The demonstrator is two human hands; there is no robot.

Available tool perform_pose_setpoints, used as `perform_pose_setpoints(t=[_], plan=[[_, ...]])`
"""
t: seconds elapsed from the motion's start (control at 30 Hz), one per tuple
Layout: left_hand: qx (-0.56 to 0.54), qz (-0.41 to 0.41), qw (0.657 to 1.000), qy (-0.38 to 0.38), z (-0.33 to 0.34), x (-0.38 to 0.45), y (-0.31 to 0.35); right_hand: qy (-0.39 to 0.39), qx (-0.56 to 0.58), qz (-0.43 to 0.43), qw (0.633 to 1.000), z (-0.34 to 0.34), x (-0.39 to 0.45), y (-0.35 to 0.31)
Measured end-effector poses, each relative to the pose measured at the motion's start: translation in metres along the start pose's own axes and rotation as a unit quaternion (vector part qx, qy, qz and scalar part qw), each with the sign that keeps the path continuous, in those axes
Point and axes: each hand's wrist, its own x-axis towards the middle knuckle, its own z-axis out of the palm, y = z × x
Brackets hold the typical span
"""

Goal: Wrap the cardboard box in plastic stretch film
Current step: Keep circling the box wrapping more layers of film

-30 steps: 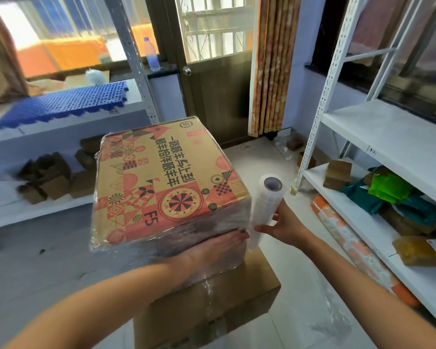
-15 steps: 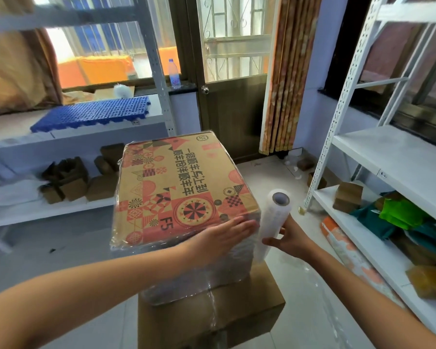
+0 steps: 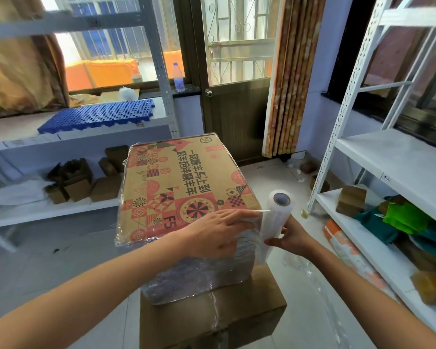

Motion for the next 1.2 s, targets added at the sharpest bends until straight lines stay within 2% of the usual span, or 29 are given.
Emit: perform_pose_setpoints(t=[0.13, 0.23, 0.33, 0.43, 0.47, 0.5, 0.57, 0.6, 0.67, 0.77, 0.9, 1.0, 1.07, 1.2], plan=[[-0.021, -0.051, 0.998, 0.014, -0.007, -0.022, -0.001, -0.009, 0.003, -0.011, 1.0, -0.002, 0.002, -0.004], [-0.092, -0.106, 0.989, 0.053, -0.009, -0.041, 0.001, -0.005, 0.004, -0.003, 1.0, -0.002, 0.001, -0.004], [-0.242, -0.191, 0.947, 0.088, -0.012, -0.06, 0.001, -0.005, 0.001, 0.0, 1.0, -0.002, 0.001, -0.001], [-0.341, -0.283, 0.882, 0.158, -0.019, -0.062, 0.006, -0.01, -0.007, -0.001, 1.0, 0.0, 0.0, -0.002], [-0.314, -0.296, 0.883, 0.186, -0.02, -0.062, 0.009, -0.009, -0.007, 0.0, 1.0, 0.0, 0.001, -0.003], [-0.238, -0.286, 0.906, 0.2, -0.019, -0.063, 0.013, -0.006, -0.004, 0.001, 1.0, 0.0, 0.001, -0.004], [-0.019, -0.229, 0.964, 0.132, -0.009, -0.068, 0.02, 0.006, 0.005, 0.006, 1.0, -0.002, 0.001, -0.004], [0.05, -0.211, 0.973, 0.079, -0.002, -0.073, 0.023, 0.011, 0.007, 0.008, 1.0, -0.004, 0.0, -0.003], [0.115, -0.218, 0.968, 0.041, 0.011, -0.088, 0.025, 0.014, 0.004, 0.009, 1.0, -0.006, -0.001, 0.0], [0.145, -0.266, 0.952, 0.05, 0.023, -0.107, 0.025, 0.006, -0.004, 0.02, 1.0, -0.005, -0.003, 0.003], [0.069, -0.343, 0.929, 0.12, 0.024, -0.108, 0.03, 0.002, -0.001, 0.02, 1.0, 0.0, -0.001, -0.001], [0.055, -0.386, 0.906, 0.165, 0.022, -0.097, 0.03, -0.018, 0.029, 0.032, 0.999, -0.002, 0.0, -0.004], [0.069, -0.401, 0.9, 0.159, 0.022, -0.091, 0.032, -0.016, 0.052, 0.045, 0.998, -0.005, -0.002, -0.005], [0.145, -0.363, 0.915, 0.102, 0.029, -0.09, 0.033, 0.008, 0.077, 0.051, 0.996, -0.009, -0.011, -0.016]])
